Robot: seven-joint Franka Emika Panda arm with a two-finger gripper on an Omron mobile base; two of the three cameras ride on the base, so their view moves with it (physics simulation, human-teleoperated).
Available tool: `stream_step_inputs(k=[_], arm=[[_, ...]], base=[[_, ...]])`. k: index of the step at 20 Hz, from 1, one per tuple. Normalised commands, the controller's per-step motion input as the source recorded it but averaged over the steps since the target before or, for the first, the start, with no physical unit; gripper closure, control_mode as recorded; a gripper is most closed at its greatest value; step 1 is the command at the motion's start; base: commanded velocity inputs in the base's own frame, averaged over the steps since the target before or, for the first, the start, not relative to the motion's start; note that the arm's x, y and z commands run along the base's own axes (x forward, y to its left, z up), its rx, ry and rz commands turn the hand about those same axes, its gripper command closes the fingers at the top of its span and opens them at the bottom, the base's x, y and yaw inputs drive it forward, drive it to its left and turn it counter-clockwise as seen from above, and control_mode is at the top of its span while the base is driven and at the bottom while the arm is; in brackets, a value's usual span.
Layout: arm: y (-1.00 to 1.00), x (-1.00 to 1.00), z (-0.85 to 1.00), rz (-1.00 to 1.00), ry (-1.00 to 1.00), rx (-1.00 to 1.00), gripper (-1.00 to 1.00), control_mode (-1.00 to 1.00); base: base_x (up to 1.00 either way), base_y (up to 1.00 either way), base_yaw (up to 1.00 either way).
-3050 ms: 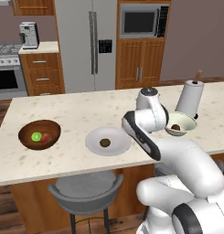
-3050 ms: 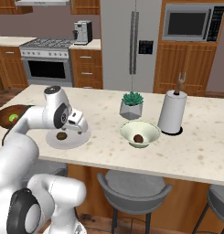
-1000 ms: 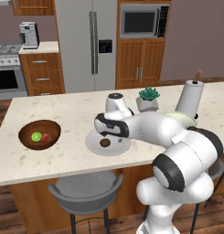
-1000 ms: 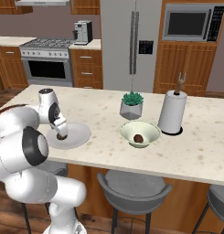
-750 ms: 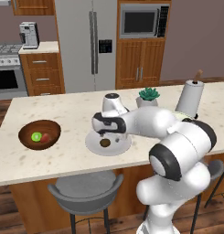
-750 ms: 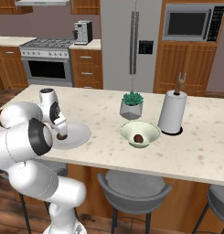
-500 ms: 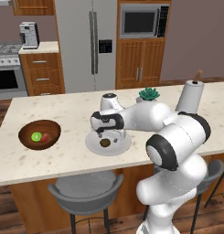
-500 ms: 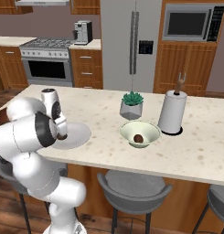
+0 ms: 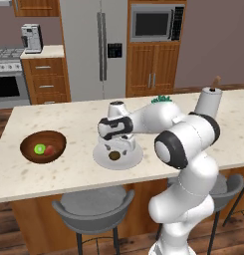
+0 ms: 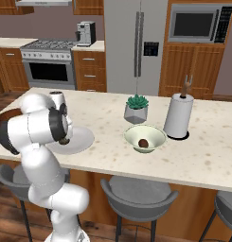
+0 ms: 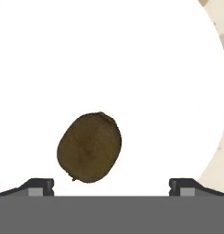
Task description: Take the fruits from the plate on the dining counter and place two fruits in each bowl.
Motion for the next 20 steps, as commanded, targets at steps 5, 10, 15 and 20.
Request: stream_step_inputs(k=[5,10,15,20], arm=[[0.04,0.05,-0.22,0.0,0.01,0.0,-1.0,-1.0],[0.07,0.1,-0.16,0.0,0.0,0.0,-1.0,-1.0],[0.04,0.04,-0.16,0.0,0.0,0.0,-1.0,-1.0],[0.01,0.0,-0.11,0.0,0.0,0.0,-1.0,-1.0]], base=[[0.0,0.0,0.0],[0.0,0.0,0.0],[0.0,0.0,0.0],[0.0,0.0,0.0]])
